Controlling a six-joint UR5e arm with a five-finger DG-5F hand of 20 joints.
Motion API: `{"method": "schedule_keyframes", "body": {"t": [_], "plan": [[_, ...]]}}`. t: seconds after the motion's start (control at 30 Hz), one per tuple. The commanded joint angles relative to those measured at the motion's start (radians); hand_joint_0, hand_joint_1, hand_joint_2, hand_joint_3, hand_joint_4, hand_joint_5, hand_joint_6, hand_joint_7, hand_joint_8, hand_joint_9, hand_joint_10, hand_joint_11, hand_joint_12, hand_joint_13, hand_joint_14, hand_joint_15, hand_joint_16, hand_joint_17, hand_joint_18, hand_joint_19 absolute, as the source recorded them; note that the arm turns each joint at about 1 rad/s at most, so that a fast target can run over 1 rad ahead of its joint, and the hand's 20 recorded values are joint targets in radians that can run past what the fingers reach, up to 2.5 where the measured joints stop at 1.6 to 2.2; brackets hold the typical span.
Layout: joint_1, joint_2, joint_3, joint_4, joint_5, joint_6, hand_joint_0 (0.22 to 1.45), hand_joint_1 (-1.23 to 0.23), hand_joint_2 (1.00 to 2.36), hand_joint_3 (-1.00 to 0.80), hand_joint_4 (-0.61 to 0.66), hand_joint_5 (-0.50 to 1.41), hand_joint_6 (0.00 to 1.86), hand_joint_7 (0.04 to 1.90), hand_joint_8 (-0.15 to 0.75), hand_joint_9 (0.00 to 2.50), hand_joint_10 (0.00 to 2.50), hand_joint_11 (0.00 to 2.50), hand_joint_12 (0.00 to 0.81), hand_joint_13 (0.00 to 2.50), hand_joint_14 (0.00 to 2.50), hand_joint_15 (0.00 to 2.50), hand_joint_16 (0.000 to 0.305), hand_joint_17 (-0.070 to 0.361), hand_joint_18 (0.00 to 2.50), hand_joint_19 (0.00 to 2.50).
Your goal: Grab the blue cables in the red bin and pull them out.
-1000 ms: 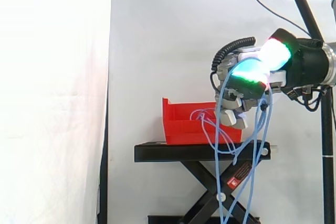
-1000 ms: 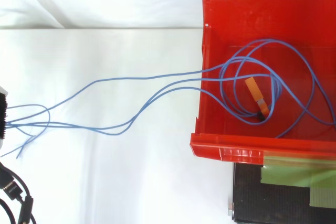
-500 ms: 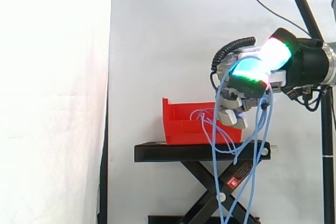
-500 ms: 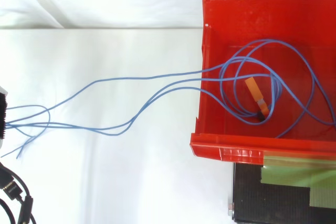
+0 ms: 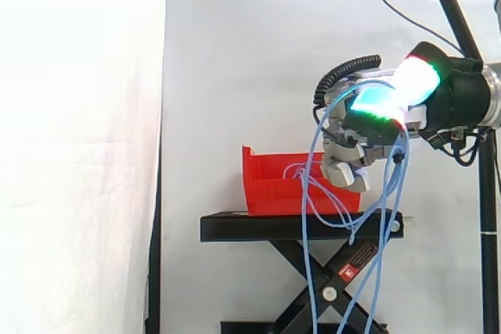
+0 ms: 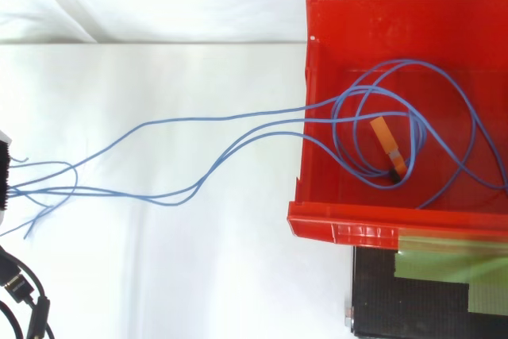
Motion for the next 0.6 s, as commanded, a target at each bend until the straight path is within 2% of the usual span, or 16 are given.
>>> {"method": "schedule_keyframes", "body": {"t": [0.0, 0.57], "plan": [[0.001, 0.000, 0.000, 0.000, 0.001, 0.000, 0.87, -1.08, 1.00, -1.00, 0.11, 0.97, 0.70, 0.63, 0.194, 1.11, 0.03, 0.90, 0.304, 0.90, 0.03, 0.68, 0.044, 0.099, 0.82, 0.96], [0.001, 0.000, 0.000, 0.000, 0.001, 0.000, 0.87, -1.08, 1.00, -1.00, 0.11, 0.96, 0.73, 0.63, 0.194, 1.11, 0.03, 0.89, 0.305, 0.90, 0.03, 0.68, 0.044, 0.099, 0.81, 0.96]]}}
